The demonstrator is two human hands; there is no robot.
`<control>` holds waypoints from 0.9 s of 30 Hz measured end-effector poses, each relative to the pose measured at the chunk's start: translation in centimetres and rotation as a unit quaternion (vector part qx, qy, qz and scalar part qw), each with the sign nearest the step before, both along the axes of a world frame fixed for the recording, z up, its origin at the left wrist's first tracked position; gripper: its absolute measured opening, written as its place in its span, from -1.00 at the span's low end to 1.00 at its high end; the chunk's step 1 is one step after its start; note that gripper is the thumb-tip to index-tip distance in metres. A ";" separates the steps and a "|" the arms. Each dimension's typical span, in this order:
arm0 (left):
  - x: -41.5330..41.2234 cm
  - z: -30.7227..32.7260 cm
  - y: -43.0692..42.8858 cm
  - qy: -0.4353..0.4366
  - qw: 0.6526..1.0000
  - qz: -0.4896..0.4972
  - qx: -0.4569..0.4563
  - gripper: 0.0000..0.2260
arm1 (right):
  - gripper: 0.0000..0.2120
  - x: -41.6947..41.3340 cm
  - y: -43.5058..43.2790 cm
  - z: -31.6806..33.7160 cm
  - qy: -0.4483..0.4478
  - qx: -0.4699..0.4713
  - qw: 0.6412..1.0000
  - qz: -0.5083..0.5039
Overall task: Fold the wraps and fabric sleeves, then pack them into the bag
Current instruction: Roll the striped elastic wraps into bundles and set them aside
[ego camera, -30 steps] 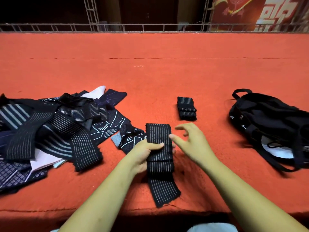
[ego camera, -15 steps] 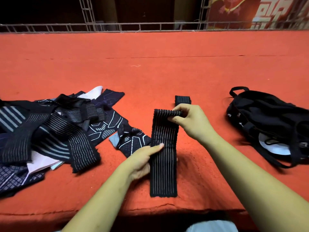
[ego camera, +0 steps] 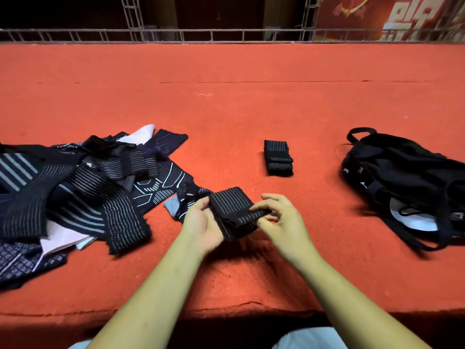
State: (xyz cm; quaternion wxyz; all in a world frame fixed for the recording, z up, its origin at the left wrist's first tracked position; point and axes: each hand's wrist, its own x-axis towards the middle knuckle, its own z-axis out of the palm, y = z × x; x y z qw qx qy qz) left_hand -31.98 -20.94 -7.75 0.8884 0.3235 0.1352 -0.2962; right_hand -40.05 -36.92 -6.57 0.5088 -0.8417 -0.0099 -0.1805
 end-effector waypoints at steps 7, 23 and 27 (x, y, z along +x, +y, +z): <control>-0.4 -0.5 -0.4 0.005 1.000 -0.011 0.025 -0.42 | -0.57 -1.4 1.4 -2.4 0.046 -0.008 0.999 0.009; -2.2 -1.1 -4.2 -0.145 0.982 -0.009 0.121 -0.86 | -0.84 0.4 1.1 -1.4 0.090 0.147 0.978 -0.115; -1.9 -0.4 -5.8 -0.190 0.968 -0.034 0.158 -0.78 | -0.93 2.0 0.3 -1.5 0.066 0.120 0.980 -0.142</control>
